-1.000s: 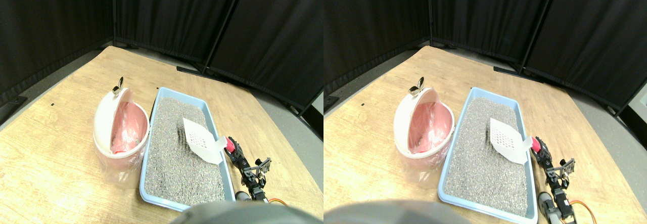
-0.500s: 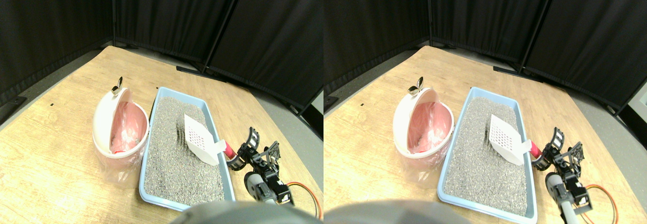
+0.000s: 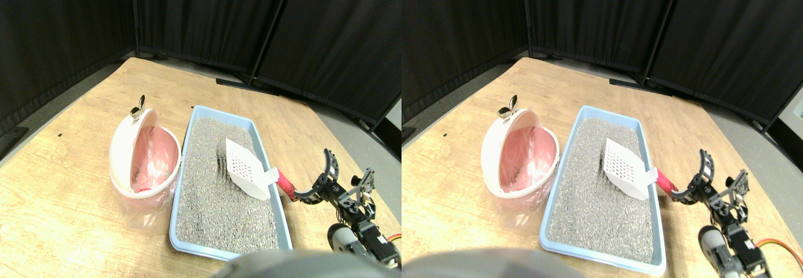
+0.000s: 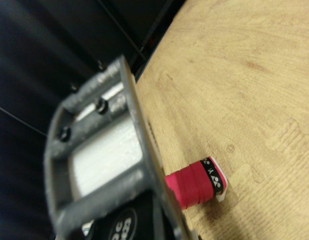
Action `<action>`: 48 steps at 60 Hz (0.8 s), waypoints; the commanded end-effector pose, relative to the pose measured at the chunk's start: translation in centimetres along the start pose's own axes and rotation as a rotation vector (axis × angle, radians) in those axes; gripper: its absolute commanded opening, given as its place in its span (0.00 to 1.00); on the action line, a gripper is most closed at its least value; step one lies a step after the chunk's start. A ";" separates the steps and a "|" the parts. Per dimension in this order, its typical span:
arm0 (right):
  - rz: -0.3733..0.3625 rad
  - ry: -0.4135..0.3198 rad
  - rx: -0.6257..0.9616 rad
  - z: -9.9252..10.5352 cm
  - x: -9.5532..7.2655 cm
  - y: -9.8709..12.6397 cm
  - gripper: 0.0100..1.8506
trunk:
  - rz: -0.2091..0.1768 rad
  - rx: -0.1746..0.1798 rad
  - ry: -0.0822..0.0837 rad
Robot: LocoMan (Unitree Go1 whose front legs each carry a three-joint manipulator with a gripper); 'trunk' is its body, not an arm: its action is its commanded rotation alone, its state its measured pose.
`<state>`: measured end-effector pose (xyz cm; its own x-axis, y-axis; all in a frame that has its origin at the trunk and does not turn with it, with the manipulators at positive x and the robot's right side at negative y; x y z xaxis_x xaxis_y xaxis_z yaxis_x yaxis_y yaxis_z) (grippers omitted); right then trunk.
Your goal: Scoop (unimanual)
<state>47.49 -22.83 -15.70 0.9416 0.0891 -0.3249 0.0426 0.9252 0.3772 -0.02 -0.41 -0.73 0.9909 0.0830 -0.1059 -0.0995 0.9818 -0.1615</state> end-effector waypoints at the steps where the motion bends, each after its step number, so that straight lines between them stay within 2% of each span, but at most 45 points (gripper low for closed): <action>1: 0.025 -0.066 -0.008 1.1 -0.9 0.5 0.44 | -0.016 -0.003 -0.009; 3: 0.024 -0.087 -0.044 1.2 -1.4 0.5 0.39 | -0.020 0.001 -0.009; 4: 0.053 -0.137 -0.088 1.3 -1.9 0.5 0.28 | -0.023 0.005 -0.010; 7: 0.061 -0.142 -0.087 1.4 -2.0 0.4 0.25 | -0.027 0.009 -0.011; 8: 0.083 -0.158 -0.084 1.4 -2.1 0.2 0.19 | -0.030 0.012 -0.012; 9: 0.077 -0.184 -0.076 1.4 -2.6 0.0 0.07 | -0.033 0.015 -0.014; 11: 0.098 -0.211 -0.072 1.4 -3.0 -0.1 0.03 | -0.037 0.019 -0.014; 17: 0.138 -0.265 -0.091 1.5 -3.8 -0.4 0.03 | -0.049 0.031 -0.015; 25: 0.074 -0.304 -0.094 1.9 -5.7 -0.9 0.03 | -0.066 0.053 -0.017; 31: 0.070 -0.335 -0.119 2.1 -6.7 -1.3 0.03 | -0.082 0.069 -0.017; 38: 0.092 -0.346 -0.131 2.2 -7.5 -1.7 0.03 | -0.099 0.085 -0.015; 48: 0.071 -0.347 -0.118 1.7 -8.4 -2.1 0.03 | -0.106 0.093 -0.013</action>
<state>40.36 -26.53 -13.03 0.9992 0.0391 -0.0130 -0.0338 0.9591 0.2812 -0.02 -0.55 -0.72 0.9958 -0.0189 -0.0892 0.0138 0.9983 -0.0570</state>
